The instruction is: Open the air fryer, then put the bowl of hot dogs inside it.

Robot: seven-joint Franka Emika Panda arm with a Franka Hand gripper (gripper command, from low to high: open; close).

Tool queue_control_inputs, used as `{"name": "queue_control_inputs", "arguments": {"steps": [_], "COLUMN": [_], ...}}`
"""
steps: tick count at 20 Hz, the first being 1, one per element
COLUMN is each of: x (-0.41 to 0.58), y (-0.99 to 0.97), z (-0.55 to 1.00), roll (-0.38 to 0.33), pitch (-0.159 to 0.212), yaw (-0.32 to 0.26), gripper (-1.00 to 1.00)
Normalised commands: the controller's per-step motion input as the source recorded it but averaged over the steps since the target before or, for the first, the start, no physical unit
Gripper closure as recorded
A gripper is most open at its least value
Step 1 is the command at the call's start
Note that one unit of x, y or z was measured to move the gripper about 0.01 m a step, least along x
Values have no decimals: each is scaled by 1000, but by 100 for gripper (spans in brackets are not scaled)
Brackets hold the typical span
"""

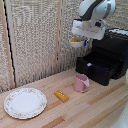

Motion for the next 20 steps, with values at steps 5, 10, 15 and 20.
{"name": "queue_control_inputs", "arguments": {"steps": [5,10,15,20], "x": [-158,-181,-71,186], "y": [-751,-583,-310,0], "z": [0,-38,-291,-439], "roll": [36,11,20,0], "pitch": [-88,-79,7,54], "yaw": [-132,-212,-180,2], "gripper": [100,100,100,100]}}
